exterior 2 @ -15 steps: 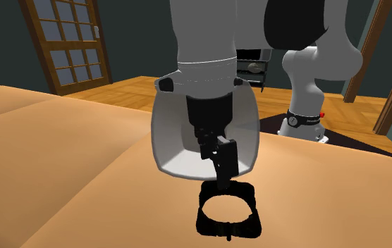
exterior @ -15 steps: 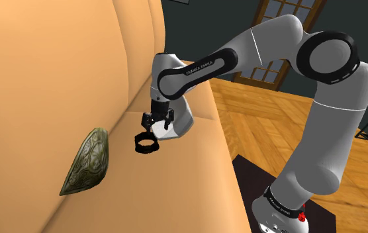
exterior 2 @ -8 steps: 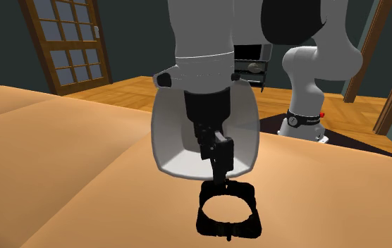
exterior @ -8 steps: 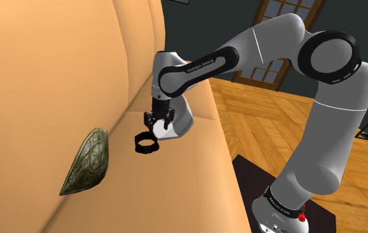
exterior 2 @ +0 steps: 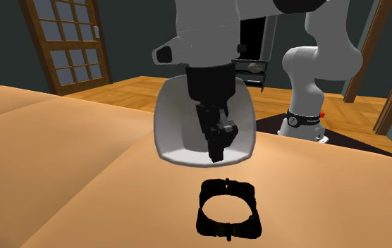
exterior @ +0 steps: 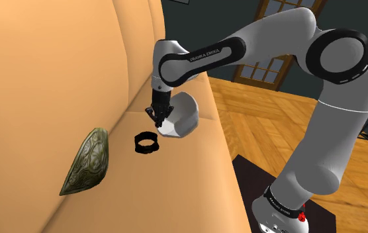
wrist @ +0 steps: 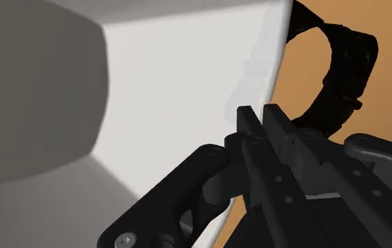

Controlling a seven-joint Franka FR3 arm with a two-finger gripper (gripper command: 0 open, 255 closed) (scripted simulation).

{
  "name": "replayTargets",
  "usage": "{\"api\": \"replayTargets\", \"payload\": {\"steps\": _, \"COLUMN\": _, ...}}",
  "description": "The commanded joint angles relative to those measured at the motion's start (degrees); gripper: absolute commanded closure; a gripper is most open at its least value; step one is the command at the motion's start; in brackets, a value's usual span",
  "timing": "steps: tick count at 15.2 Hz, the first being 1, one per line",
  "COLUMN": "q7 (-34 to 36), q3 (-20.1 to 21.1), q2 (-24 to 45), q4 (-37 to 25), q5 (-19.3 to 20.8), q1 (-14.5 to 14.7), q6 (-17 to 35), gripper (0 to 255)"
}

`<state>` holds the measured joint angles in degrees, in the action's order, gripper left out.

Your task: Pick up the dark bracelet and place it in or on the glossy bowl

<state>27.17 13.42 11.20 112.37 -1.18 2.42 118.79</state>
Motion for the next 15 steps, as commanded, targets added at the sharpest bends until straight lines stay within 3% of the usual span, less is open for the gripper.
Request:
{"api": "replayTargets", "payload": {"steps": 1, "q7": -0.1, "q3": 0.0, "q2": -0.6, "q4": -0.5, "q5": -0.2, "q1": -0.1, "q6": -1.5, "gripper": 255}}
{"api": "replayTargets", "payload": {"steps": 4, "q7": -0.1, "q3": 0.0, "q2": -1.0, "q4": -0.8, "q5": -0.2, "q1": -0.1, "q6": -2.0, "gripper": 255}}
{"api": "replayTargets", "payload": {"steps": 5, "q7": -0.1, "q3": 0.0, "q2": -1.0, "q4": -0.8, "q5": -0.2, "q1": -0.1, "q6": -2.0, "gripper": 0}}
{"api": "replayTargets", "payload": {"steps": 9, "q7": 10.0, "q3": -0.6, "q2": 3.1, "q4": 1.7, "q5": -0.5, "q1": 1.1, "q6": 4.5, "gripper": 0}}
{"api": "replayTargets", "payload": {"steps": 15, "q7": 10.8, "q3": -0.7, "q2": 5.3, "q4": 3.5, "q5": -0.1, "q1": 1.4, "q6": 8.3, "gripper": 0}}
